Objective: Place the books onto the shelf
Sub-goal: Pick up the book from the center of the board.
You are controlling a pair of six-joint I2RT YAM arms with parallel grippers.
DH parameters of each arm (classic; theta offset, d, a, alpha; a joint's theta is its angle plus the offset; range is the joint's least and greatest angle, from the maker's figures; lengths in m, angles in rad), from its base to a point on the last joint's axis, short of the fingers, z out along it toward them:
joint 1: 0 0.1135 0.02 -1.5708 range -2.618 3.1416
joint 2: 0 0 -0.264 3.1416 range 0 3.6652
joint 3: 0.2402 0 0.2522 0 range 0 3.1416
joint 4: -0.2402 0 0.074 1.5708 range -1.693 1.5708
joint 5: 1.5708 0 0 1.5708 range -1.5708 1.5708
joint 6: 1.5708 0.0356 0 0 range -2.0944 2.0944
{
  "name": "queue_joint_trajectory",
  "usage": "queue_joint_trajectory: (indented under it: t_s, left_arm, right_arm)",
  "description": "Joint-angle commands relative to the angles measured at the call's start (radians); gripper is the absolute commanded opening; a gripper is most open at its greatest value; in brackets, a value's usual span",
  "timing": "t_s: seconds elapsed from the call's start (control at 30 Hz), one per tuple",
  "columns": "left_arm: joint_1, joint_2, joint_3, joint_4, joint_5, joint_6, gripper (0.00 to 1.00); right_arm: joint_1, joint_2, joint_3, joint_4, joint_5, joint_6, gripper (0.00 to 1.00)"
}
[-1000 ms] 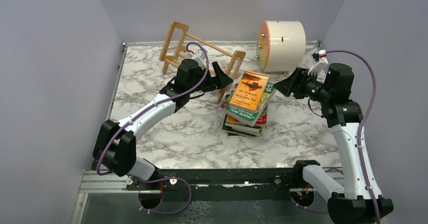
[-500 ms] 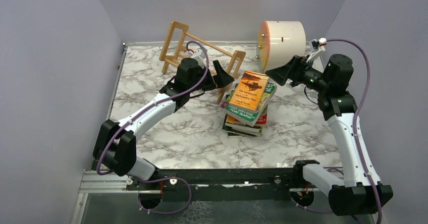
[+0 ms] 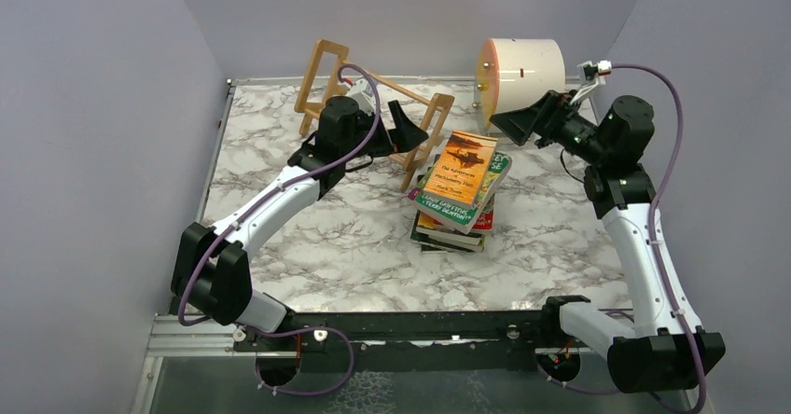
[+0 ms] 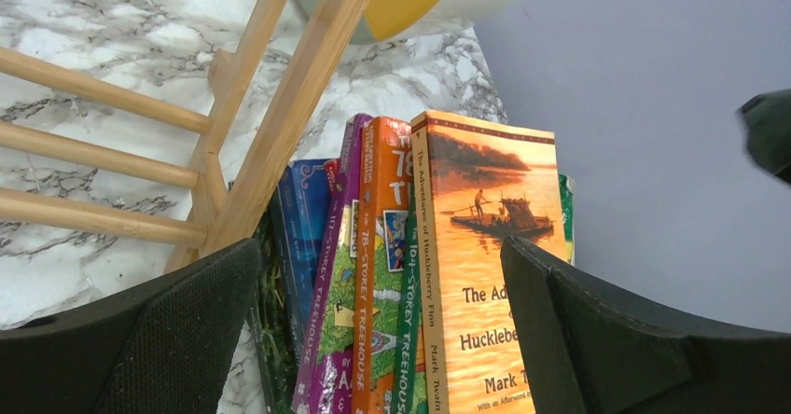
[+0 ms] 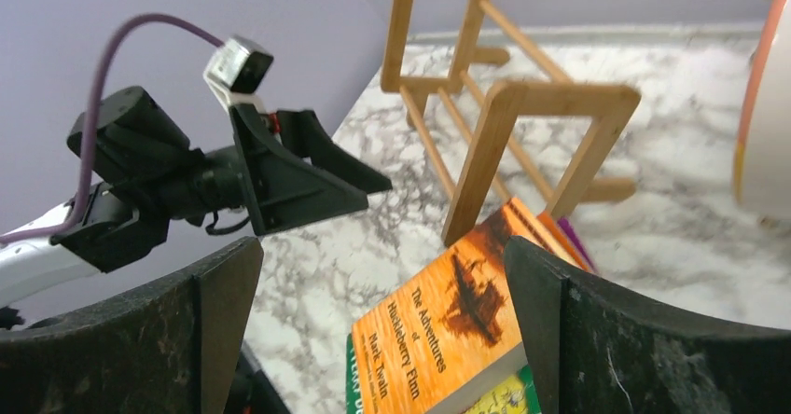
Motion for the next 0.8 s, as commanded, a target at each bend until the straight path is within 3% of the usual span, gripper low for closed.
queue_joint_trajectory:
  t_s: [0.0,0.23,0.53,0.77]
  left_arm:
    - [0.002,-0.028,-0.005,-0.032,0.038,0.027,0.99]
    - [0.002,-0.081,-0.098,0.059,-0.046,-0.024,0.99]
    - [-0.003,-0.071,-0.068,0.039,-0.065,-0.029,0.99]
    - [-0.011,-0.037,-0.061,0.042,-0.016,-0.074,0.99]
  right_arm:
    - [0.0,0.007,0.056,-0.064,0.064,-0.135,1.0]
    - [0.0,-0.023,-0.13,0.251,-0.094,0.093,1.0]
    - [0.004,-0.04,0.088,-0.274,0.233,-0.228,1.0]
    - [0.139,-0.028,0.152,-0.395,0.39,-0.23,1.0]
